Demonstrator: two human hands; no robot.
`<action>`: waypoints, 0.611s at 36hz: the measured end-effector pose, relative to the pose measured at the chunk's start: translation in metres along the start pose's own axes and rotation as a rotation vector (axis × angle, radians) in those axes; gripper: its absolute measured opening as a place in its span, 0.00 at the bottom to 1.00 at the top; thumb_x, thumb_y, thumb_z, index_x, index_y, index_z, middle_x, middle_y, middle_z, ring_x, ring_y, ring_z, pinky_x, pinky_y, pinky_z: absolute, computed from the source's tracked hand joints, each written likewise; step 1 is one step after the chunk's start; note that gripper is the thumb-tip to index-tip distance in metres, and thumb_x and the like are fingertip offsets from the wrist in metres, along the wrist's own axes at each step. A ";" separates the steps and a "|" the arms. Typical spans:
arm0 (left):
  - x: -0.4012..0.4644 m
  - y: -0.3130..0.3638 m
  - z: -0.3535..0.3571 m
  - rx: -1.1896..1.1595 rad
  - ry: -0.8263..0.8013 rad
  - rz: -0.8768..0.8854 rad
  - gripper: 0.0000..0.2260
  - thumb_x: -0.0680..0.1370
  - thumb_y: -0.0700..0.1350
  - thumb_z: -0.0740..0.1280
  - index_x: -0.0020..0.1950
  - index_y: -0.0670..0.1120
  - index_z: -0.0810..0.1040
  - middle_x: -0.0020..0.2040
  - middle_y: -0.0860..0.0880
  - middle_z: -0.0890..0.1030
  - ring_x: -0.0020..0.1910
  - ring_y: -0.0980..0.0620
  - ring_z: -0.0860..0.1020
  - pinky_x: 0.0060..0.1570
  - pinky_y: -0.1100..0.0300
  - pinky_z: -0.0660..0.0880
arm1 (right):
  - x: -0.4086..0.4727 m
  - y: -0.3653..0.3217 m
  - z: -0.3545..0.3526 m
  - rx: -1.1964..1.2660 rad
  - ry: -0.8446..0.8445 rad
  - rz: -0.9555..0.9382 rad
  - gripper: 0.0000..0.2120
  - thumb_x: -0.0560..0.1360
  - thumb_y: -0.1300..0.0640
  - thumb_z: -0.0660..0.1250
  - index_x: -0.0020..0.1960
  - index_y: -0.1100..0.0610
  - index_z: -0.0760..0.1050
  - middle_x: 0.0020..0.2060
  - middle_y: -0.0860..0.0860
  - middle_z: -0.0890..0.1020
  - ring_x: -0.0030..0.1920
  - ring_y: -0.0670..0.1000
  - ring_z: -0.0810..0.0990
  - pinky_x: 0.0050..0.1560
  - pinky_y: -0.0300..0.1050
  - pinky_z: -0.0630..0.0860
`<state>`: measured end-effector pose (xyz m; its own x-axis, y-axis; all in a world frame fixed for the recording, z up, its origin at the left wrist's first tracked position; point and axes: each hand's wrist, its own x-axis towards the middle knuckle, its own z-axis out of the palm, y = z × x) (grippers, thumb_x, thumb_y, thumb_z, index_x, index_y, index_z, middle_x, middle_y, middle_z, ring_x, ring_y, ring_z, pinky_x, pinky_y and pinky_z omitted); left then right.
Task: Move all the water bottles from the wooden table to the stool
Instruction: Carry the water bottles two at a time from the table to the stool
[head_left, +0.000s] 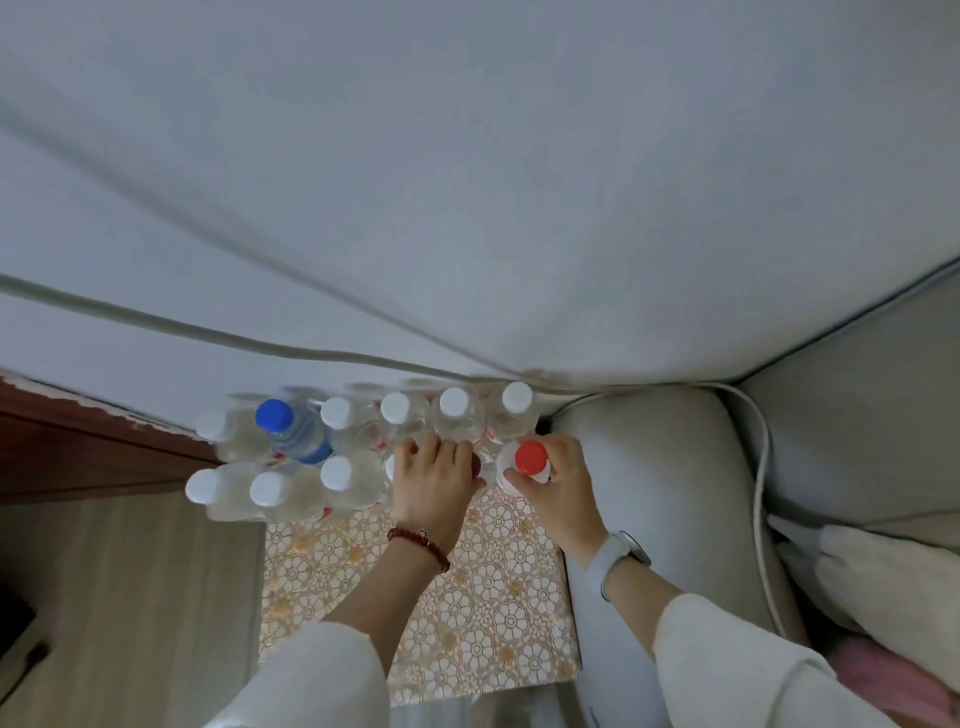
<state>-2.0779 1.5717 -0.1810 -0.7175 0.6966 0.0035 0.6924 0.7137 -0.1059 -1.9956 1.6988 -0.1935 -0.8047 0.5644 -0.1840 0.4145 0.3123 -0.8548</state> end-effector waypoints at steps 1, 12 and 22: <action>0.000 0.001 -0.001 -0.008 -0.002 -0.008 0.17 0.60 0.60 0.75 0.39 0.51 0.80 0.34 0.55 0.82 0.38 0.52 0.78 0.44 0.55 0.73 | -0.001 0.000 0.001 0.006 0.008 -0.006 0.16 0.66 0.64 0.74 0.52 0.58 0.76 0.52 0.54 0.71 0.49 0.39 0.70 0.53 0.20 0.63; -0.004 0.004 -0.001 -0.171 0.088 0.117 0.17 0.58 0.35 0.76 0.43 0.48 0.80 0.40 0.55 0.83 0.38 0.53 0.80 0.49 0.57 0.65 | -0.004 0.003 -0.005 -0.117 -0.037 -0.028 0.18 0.70 0.57 0.70 0.57 0.55 0.69 0.53 0.47 0.72 0.49 0.44 0.73 0.46 0.33 0.69; 0.001 0.000 0.006 -0.144 0.150 0.102 0.12 0.63 0.34 0.71 0.43 0.47 0.79 0.38 0.53 0.81 0.35 0.51 0.78 0.45 0.57 0.68 | -0.002 -0.004 0.000 -0.055 -0.066 -0.126 0.15 0.69 0.64 0.71 0.54 0.58 0.74 0.53 0.53 0.72 0.53 0.44 0.70 0.52 0.22 0.65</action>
<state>-2.0793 1.5717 -0.1873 -0.6313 0.7611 0.1492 0.7722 0.6347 0.0297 -1.9961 1.6963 -0.1901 -0.8773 0.4672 -0.1098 0.3294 0.4200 -0.8456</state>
